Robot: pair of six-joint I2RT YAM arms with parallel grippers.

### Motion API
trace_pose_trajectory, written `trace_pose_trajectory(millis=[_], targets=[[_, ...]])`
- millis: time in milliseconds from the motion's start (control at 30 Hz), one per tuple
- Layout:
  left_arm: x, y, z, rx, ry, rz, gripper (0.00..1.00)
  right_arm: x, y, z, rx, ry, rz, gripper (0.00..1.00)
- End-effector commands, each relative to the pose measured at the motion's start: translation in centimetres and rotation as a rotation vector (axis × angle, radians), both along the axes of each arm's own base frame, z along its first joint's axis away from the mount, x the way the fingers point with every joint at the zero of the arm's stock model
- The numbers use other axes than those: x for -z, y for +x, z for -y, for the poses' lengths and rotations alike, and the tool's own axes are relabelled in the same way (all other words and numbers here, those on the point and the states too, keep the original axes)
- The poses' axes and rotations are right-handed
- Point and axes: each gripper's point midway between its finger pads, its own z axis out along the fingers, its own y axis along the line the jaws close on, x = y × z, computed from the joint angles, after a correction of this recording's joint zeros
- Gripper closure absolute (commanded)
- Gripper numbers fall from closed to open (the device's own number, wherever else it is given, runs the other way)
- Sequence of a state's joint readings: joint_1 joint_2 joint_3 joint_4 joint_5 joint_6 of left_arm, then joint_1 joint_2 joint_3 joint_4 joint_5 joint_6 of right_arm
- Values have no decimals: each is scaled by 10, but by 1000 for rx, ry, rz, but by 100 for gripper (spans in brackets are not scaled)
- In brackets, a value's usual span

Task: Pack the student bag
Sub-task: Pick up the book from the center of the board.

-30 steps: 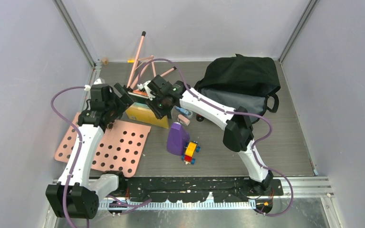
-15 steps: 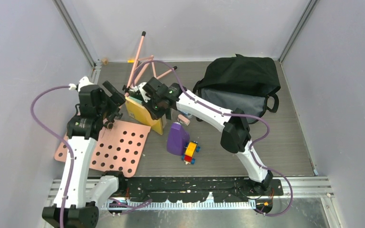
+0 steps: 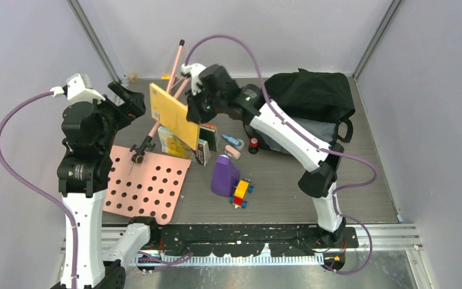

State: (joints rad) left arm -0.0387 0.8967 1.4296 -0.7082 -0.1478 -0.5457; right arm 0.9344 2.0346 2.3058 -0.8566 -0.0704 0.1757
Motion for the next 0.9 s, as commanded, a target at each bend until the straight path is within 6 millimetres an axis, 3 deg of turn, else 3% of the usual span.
trace_pose_trajectory(millis=[0,167,300,433,533,700,867], targets=[[-39,15,43,256,7,159,5,-138,26,43,116,363,95,100],[-56,32,82,464,-78,206,5,-168,27,84,125,434,78,100],[-76,42,116,677,-116,302,5,-190,11,119,124,449,125,100],[-74,62,130,780,-126,309,5,-203,2,150,174,446,158,100],[-71,70,140,850,-178,310,5,-206,-4,158,182,448,164,100],[-79,74,150,979,-173,360,4,-229,-23,163,124,526,166,100],[-92,72,137,1055,-184,397,3,-244,-38,167,50,598,113,100]])
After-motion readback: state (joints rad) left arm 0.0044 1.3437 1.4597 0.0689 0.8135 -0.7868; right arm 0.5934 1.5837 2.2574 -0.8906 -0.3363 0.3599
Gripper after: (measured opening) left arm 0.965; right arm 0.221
